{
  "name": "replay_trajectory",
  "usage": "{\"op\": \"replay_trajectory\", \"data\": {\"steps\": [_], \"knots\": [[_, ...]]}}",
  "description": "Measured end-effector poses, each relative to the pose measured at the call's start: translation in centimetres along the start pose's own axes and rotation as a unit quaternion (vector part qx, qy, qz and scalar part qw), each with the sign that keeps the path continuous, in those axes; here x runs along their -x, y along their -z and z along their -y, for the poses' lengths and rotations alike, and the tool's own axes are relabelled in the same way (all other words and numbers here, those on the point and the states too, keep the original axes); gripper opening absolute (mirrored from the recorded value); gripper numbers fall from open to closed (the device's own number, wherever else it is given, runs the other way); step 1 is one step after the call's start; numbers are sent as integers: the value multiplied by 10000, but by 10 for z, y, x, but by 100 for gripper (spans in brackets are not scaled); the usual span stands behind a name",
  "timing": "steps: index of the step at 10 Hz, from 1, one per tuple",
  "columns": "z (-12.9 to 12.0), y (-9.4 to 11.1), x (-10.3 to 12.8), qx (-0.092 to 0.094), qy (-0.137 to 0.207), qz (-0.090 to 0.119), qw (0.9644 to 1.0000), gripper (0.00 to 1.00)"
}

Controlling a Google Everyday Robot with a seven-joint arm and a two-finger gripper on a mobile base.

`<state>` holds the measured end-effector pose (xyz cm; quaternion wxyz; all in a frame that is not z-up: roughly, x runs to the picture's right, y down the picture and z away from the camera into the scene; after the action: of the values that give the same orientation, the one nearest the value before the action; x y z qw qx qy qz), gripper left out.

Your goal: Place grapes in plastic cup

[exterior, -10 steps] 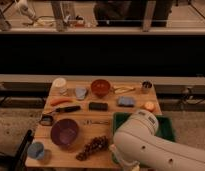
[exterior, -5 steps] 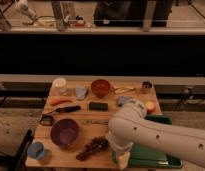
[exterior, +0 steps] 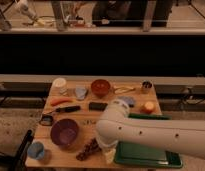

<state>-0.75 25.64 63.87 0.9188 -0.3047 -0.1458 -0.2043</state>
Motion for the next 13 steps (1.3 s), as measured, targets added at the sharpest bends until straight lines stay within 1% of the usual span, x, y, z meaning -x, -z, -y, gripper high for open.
{"op": "replay_trajectory", "data": {"steps": [2,4,5,6,9,10,13], "knots": [[1,-15,15,-32,276,5,9996,80],[10,-34,21,-24,450,45,9990,80],[20,-40,21,-40,510,54,9987,80],[28,-43,22,-46,539,74,9985,80],[45,-55,21,18,565,137,9983,80],[48,-60,20,43,573,163,9982,80],[52,-84,19,190,593,269,9977,80]]}}
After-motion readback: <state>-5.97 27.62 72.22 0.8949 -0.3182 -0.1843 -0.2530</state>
